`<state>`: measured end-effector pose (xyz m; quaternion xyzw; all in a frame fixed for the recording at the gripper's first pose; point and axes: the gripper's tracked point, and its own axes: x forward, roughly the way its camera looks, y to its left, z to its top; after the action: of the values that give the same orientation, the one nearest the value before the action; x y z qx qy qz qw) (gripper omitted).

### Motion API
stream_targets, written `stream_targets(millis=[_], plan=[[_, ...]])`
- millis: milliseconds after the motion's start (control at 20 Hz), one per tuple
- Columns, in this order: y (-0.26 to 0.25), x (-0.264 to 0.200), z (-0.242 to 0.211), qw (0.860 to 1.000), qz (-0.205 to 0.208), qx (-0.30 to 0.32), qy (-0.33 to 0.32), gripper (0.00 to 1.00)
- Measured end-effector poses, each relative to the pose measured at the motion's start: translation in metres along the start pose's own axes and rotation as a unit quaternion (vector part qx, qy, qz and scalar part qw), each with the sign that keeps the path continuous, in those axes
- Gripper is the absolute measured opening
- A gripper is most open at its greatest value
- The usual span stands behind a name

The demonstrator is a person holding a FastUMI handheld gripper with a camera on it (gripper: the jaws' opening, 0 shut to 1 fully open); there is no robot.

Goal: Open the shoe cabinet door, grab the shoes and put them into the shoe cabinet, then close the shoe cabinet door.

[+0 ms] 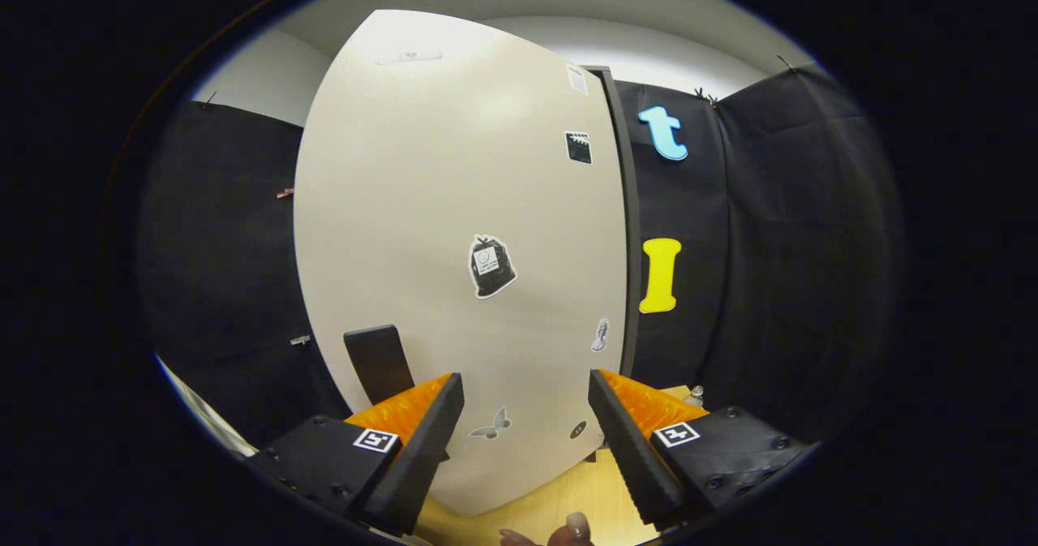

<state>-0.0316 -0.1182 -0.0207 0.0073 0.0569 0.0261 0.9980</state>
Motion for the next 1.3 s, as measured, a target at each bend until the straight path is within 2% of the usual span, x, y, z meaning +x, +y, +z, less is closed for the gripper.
stream_targets(millis=[1300], plan=[[0.006, -0.025, -0.001, 1.000, 0.018, -0.017, 0.009, 0.98]])
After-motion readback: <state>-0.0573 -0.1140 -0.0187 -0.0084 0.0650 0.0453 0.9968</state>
